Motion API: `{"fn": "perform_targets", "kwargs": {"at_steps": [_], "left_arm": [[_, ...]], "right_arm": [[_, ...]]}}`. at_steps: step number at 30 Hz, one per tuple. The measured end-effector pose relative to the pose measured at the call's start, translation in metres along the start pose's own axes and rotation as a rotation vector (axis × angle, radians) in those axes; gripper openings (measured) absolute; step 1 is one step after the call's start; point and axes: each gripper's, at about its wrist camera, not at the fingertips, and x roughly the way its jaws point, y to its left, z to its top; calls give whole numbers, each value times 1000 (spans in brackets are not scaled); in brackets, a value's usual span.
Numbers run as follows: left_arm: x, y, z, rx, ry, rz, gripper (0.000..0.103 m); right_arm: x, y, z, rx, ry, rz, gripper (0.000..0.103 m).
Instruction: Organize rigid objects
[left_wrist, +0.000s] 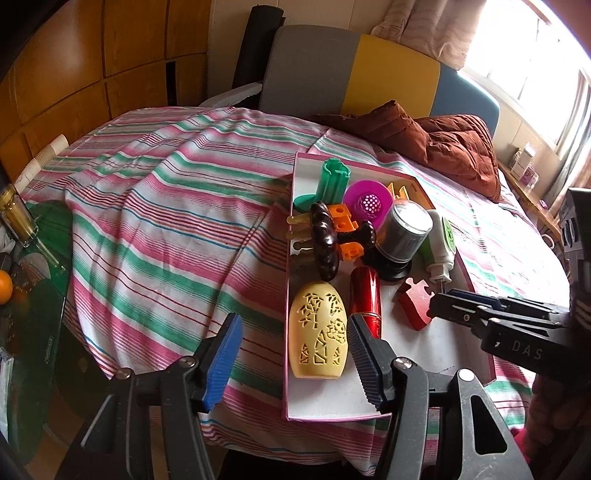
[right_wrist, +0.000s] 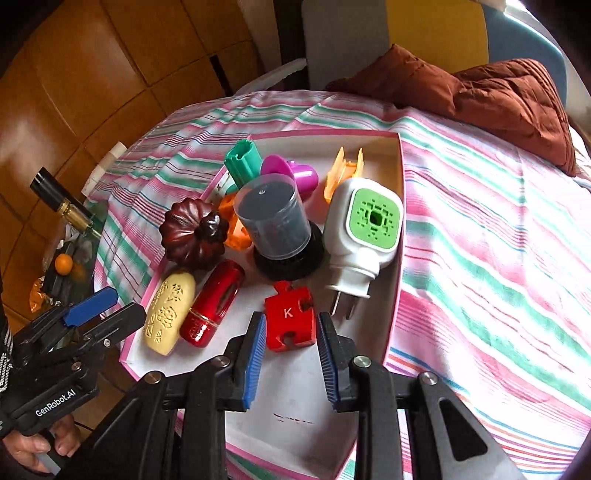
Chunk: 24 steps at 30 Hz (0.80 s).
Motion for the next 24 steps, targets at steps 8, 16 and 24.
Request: {"fn": "perform_targets", "kwargs": {"at_steps": [8,16,24], "left_arm": [[-3,0,1,-2,-9,7,62],[-11,-2,4,14,-51,43,74],[-18,-3,5,19,-71,58,75]], "right_arm": [[10,9,0,-28,4,23,27],[10,13,0,-24,7,15,27],[-3,22,-2,-47,-49,-44,27]]}}
